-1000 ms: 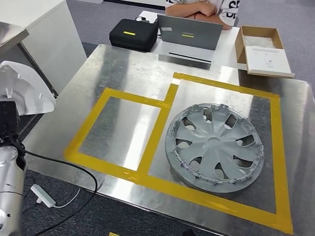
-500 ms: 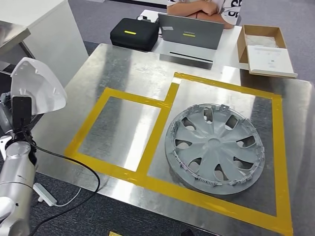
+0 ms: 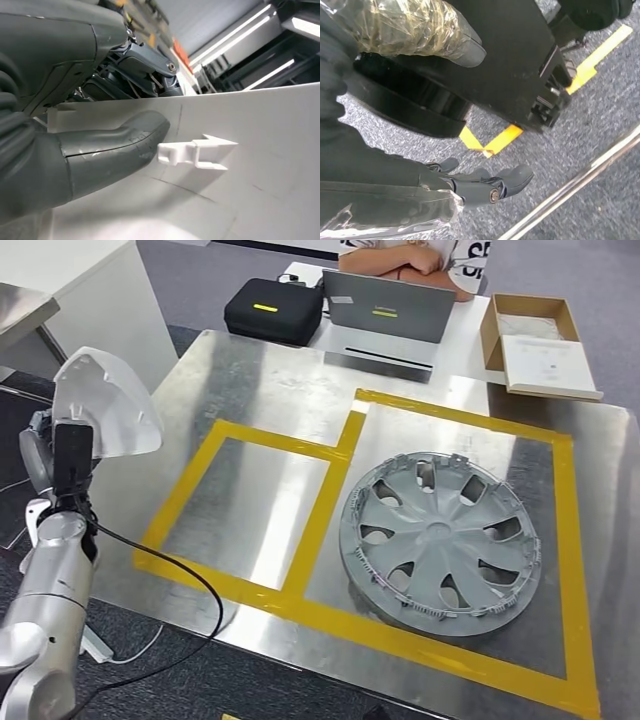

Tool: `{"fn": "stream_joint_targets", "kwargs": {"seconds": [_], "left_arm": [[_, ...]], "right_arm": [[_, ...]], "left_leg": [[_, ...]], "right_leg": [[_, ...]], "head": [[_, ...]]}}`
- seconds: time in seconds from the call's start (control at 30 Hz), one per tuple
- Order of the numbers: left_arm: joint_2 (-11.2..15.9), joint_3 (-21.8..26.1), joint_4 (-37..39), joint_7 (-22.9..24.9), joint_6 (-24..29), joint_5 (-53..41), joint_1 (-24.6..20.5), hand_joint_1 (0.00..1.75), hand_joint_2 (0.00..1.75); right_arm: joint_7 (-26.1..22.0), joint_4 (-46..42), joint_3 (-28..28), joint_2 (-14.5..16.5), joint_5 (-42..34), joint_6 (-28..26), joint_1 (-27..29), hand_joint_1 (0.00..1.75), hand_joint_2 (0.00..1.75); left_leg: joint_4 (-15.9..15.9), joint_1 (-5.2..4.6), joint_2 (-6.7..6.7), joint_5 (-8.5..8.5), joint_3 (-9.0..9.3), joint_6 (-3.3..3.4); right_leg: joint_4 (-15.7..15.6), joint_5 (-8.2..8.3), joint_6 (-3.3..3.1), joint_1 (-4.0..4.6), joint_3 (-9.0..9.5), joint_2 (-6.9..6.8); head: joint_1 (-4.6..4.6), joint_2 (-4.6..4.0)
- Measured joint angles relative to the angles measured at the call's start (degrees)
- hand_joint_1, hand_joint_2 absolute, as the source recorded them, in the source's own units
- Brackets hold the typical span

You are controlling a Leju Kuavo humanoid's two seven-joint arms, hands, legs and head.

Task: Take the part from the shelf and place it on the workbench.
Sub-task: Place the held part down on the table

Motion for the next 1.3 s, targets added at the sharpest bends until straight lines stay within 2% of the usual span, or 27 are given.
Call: {"fn": "stream_joint_targets", "kwargs": {"seconds": [0.07,0.1,0.17,0.2,0.23,0.27,0.33,0.4,0.43,0.5,0.57,0.6,0.67,0.7,0.73,0.77,0.8,0.83,0.9,0.93,1.03,1.07,1.13,1.2,1.23,1.27,1.3], "left_arm": [[-0.8,-1.2,0.0,0.1,-0.6,-0.3,-0.3,1.75,1.75],[-1.3,-1.9,0.0,0.1,-0.8,-0.4,-0.5,1.75,1.75],[-2.1,-3.1,0.0,0.3,-1.2,-0.5,-0.7,1.75,1.75],[-2.5,-3.6,0.0,0.4,-1.3,-0.5,-0.7,1.75,1.75],[-2.9,-4.0,0.0,0.5,-1.5,-0.5,-0.6,1.75,1.75],[-3.2,-4.3,0.0,0.6,-1.6,-0.5,-0.6,1.75,1.75],[-3.8,-4.8,0.0,0.6,-1.7,-0.1,-0.6,1.75,1.75],[-4.2,-5.2,-0.2,0.2,-2.3,1.5,-0.6,1.75,1.75],[-4.4,-5.3,-0.4,-0.1,-2.7,2.6,-0.4,1.75,1.75],[-4.9,-5.7,-1.2,-0.5,-3.6,4.4,0.3,1.75,1.75],[-5.5,-6.1,-2.0,-0.9,-4.3,5.4,0.9,1.75,1.75],[-5.8,-6.4,-2.3,-1.1,-4.5,5.7,1.1,1.75,1.75],[-6.4,-7.1,-2.5,-1.3,-4.8,6.4,1.6,1.75,1.75],[-6.7,-7.3,-2.5,-1.4,-4.8,6.6,2.0,1.75,1.75],[-7.0,-7.5,-2.5,-1.4,-4.8,6.9,2.5,1.75,1.75],[-7.3,-7.7,-2.5,-1.5,-4.8,7.2,2.8,1.75,1.75],[-7.6,-7.9,-2.5,-1.6,-4.7,7.5,3.0,1.75,1.75],[-7.9,-8.1,-2.5,-1.8,-4.6,7.8,3.0,1.75,1.75],[-8.6,-8.5,-2.5,-2.2,-4.3,8.5,3.1,1.75,1.75],[-8.9,-8.6,-2.4,-2.4,-4.2,8.9,3.2,1.75,1.75],[-9.7,-8.8,-1.7,-2.9,-3.6,10.5,3.6,1.75,1.75],[-9.9,-8.8,-1.4,-3.2,-3.4,11.2,3.6,1.75,1.75],[-10.4,-8.8,-0.4,-3.9,-3.2,12.6,3.7,1.75,1.75],[-10.9,-8.7,0.7,-4.3,-3.2,14.1,4.2,1.75,1.75],[-11.0,-8.7,1.3,-4.4,-3.2,14.7,4.5,1.75,1.75],[-11.1,-8.7,1.8,-4.4,-3.2,15.3,4.8,1.75,1.75],[-11.3,-8.7,2.2,-4.4,-3.2,15.7,5.0,1.75,1.75]], "right_arm": [[0.0,0.0,0.1,0.0,0.0,0.1,0.0,0.0,1.75],[0.0,0.0,0.1,0.0,0.0,0.2,0.0,0.0,1.75],[0.1,0.0,0.2,-0.1,0.0,0.5,0.0,0.0,1.75],[0.0,0.0,0.3,-0.1,0.0,0.6,0.0,0.0,1.75],[0.0,0.0,0.4,-0.1,0.0,0.7,0.0,0.0,1.75],[0.1,0.0,0.5,-0.1,0.0,0.7,-0.1,0.0,1.75],[0.1,0.0,0.6,-0.1,0.0,0.7,-0.1,0.0,1.75],[0.0,0.0,0.6,-0.1,0.0,0.7,-0.1,0.0,1.75],[0.0,0.0,0.6,-0.1,0.0,0.7,0.0,0.0,1.75],[-0.1,0.1,0.6,-0.1,0.0,0.7,0.0,0.0,1.75],[-0.2,0.1,0.6,-0.1,0.0,0.6,-0.1,0.0,1.75],[-0.2,0.1,0.6,-0.1,0.0,0.6,-0.1,0.0,1.75],[-0.1,0.1,0.6,0.0,-0.1,0.5,-0.1,0.0,1.75],[0.0,0.1,0.6,0.0,-0.1,0.5,-0.1,0.0,1.75],[0.1,0.1,0.6,0.0,-0.1,0.4,-0.1,0.0,1.75],[0.2,0.1,0.6,0.0,-0.1,0.4,-0.1,0.0,1.75],[0.2,0.1,0.6,0.0,-0.1,0.3,-0.1,0.0,1.75],[0.2,0.1,0.6,0.0,-0.1,0.3,-0.1,0.0,1.75],[0.2,0.1,0.6,0.0,-0.2,0.1,-0.1,0.0,1.75],[0.2,0.1,0.6,0.0,-0.2,0.0,-0.1,0.0,1.75],[0.1,0.1,0.6,0.0,-0.3,-0.2,-0.1,0.0,1.75],[0.1,0.1,0.6,0.0,-0.3,-0.2,-0.1,0.0,1.75],[0.0,0.1,0.6,0.0,-0.4,-0.3,-0.1,0.0,1.75],[0.0,0.1,0.6,0.0,-0.5,-0.4,0.0,0.0,1.75],[0.0,0.1,0.6,0.0,-0.5,-0.4,0.0,0.0,1.75],[0.0,0.1,0.6,0.0,-0.6,-0.5,0.0,0.0,1.75],[0.1,0.1,0.6,0.0,-0.6,-0.5,-0.1,0.0,1.75]], "left_leg": [[-0.3,0.1,0.0,0.16,0.06,0.78],[-0.4,0.17,0.02,0.21,0.11,1.11],[-0.4,0.06,0.04,0.15,0.11,1.47],[-0.4,-0.02,0.05,0.12,0.12,1.54],[-0.4,-0.1,0.05,0.09,0.15,1.58],[-0.3,-0.18,0.03,0.06,0.22,1.61],[-0.3,-0.32,-0.02,-0.06,0.46,1.58],[-0.3,-0.56,-0.03,-0.15,0.44,1.3],[-0.2,-0.61,-0.02,-0.11,0.32,1.06],[-0.3,-0.61,0.0,0.04,0.18,0.5],[0.8,-0.52,0.01,-0.88,-0.18,-0.07],[2.7,-0.46,0.02,-2.14,-1.0,-0.36],[9.5,-0.25,0.06,-5.61,-4.06,-0.86],[12.8,-0.16,0.06,-6.83,-5.6,-1.04],[14.7,-0.09,0.07,-7.13,-6.54,-1.15],[14.6,-0.04,0.07,-6.32,-6.51,-1.19],[12.4,-0.02,0.08,-4.62,-5.49,-1.16],[8.9,0.0,0.09,-2.51,-3.73,-1.08],[2.4,-0.1,0.1,-0.26,-0.52,-0.76],[0.7,-0.18,0.08,-0.08,0.24,-0.51],[-0.2,-0.28,0.07,-0.22,0.39,0.6],[-0.4,-0.22,0.1,-0.1,0.45,1.03],[-0.7,-0.08,0.14,0.09,0.54,1.7],[-0.7,-0.12,0.12,0.07,0.52,1.95],[-0.6,-0.14,0.13,0.05,0.54,1.96],[-0.6,-0.15,0.13,0.03,0.55,1.96],[-0.6,-0.15,0.12,0.0,0.59,1.94]], "right_leg": [[1.7,-1.27,0.58,-0.1,-0.93,-0.11],[4.2,-2.67,0.82,-0.14,-2.18,-0.15],[11.8,-6.0,1.06,-0.19,-5.86,-0.19],[15.0,-6.94,1.1,-0.2,-7.52,-0.2],[16.3,-6.86,1.07,-0.2,-8.37,-0.2],[15.5,-5.69,0.94,-0.18,-8.12,-0.2],[8.4,-1.61,0.38,-0.09,-4.91,-0.21],[1.9,0.67,-0.12,0.08,-1.6,-0.24],[0.5,0.81,-0.25,0.19,-0.9,-0.23],[0.1,0.77,-0.43,0.21,-0.62,-0.17],[-0.4,1.04,-0.87,-0.04,-0.33,-0.25],[-0.6,1.14,-1.12,-0.19,-0.16,-0.36],[-0.7,1.13,-1.38,-0.25,-0.06,-0.49],[-0.7,1.11,-1.44,-0.25,-0.06,-0.48],[-0.7,1.1,-1.47,-0.25,-0.05,-0.41],[-0.6,1.08,-1.45,-0.25,-0.05,-0.35],[-0.5,1.05,-1.4,-0.25,-0.02,-0.3],[-0.4,0.98,-1.29,-0.24,0.01,-0.28],[-0.1,0.79,-0.87,-0.01,-0.15,-0.28],[0.0,0.75,-0.6,0.09,-0.29,-0.28],[0.0,0.7,0.3,0.04,-0.63,-0.28],[0.6,0.16,0.6,-0.03,-1.0,-0.32],[5.3,-2.58,1.08,-0.16,-3.25,-0.39],[13.0,-5.9,1.34,-0.23,-6.95,-0.43],[15.6,-6.52,1.42,-0.24,-8.27,-0.44],[16.1,-6.06,1.45,-0.25,-8.67,-0.46],[14.2,-4.51,1.38,-0.26,-7.82,-0.48]], "head": [[0.16,0.0],[0.26,0.0],[0.46,0.0],[0.44,0.0],[0.45,0.0],[0.47,0.0],[0.47,0.0],[0.42,0.0],[0.37,0.0],[0.35,0.0],[0.26,0.0],[0.18,0.0],[0.05,0.0],[0.06,0.0],[0.04,0.0],[0.04,0.0],[0.04,0.0],[0.05,0.0],[0.08,0.0],[0.1,0.0],[0.07,0.0],[0.16,0.0],[0.45,0.0],[0.65,0.0],[0.65,0.0],[0.66,0.0],[0.65,0.0]]}}
